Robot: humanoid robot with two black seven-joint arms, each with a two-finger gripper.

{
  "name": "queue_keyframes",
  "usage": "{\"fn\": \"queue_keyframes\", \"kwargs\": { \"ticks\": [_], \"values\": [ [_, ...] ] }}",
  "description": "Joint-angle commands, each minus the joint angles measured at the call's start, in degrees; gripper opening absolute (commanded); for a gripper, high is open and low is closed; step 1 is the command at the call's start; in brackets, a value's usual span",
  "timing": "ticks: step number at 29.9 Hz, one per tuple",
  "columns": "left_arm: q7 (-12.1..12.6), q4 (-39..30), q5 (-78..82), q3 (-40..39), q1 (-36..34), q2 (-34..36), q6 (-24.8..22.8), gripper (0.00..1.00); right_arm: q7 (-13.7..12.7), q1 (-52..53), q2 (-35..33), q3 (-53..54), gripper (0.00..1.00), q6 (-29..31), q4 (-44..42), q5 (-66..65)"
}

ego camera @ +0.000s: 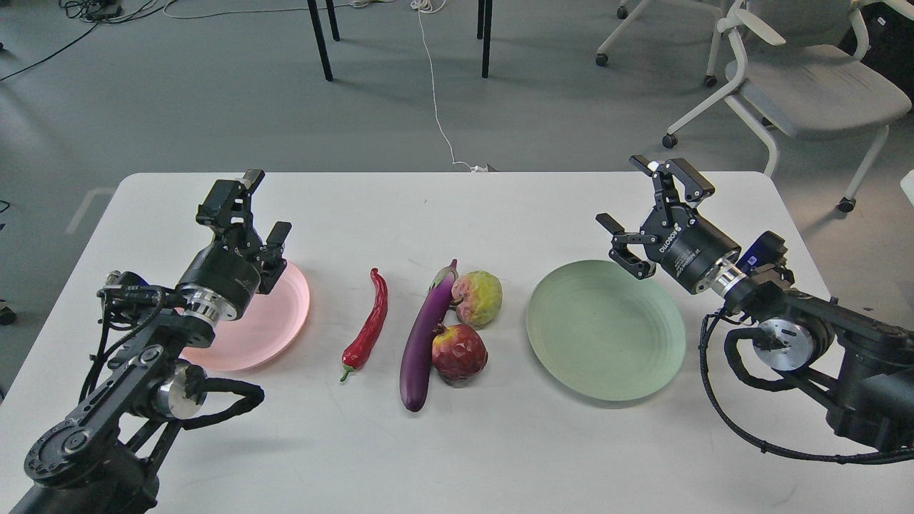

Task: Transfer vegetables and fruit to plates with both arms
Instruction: 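Move the right gripper toward the peach beside the eggplant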

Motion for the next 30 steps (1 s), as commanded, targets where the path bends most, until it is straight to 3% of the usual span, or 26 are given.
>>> {"fn": "queue_keyframes", "kwargs": {
  "ticks": [1,5,10,14,15,19,23,30],
  "values": [
    [0.0,-0.5,0.6,0.1,0.7,0.2,0.0,0.99,0.0,-0.3,-0.8,-0.2,0.98,1.6,0.3,-6.3],
    [-0.1,-0.4,-0.5,-0.2,0.7,0.3,-0.2,0.99,0.0,3.2,-2.1,-0.6,0.98,4.0,0.4,-14.9],
    [-0.3,-0.5,-3.3,-0.5,0.6,0.8,-1.2,0.99,0.0,16.5,-2.5,-8.1,0.98,4.1,0.1,-31.9],
    [-0.3,-0.6,-3.6,-0.7,0.6,0.9,-1.2,0.99,0.0,21.7,-2.1,-12.6,0.98,4.1,-0.3,-35.7],
    [-0.2,-0.8,-3.8,-0.4,0.6,2.1,-1.2,0.99,0.0,33.8,0.9,-24.7,0.98,4.1,-1.7,-42.5],
    [-0.3,-2.3,-3.9,-0.6,0.7,2.5,-1.2,0.99,0.0,41.5,8.3,-35.0,0.98,3.8,-4.9,-50.7],
    [-0.3,-3.6,-3.9,-0.6,0.8,3.2,-1.2,0.99,0.0,42.9,16.3,-38.0,0.98,3.6,-8.6,-58.6],
    [-0.3,-3.9,-3.9,-0.7,0.9,4.1,-1.2,0.99,0.0,42.6,26.8,-46.4,0.98,3.6,-16.0,-60.5]
  ]
}}
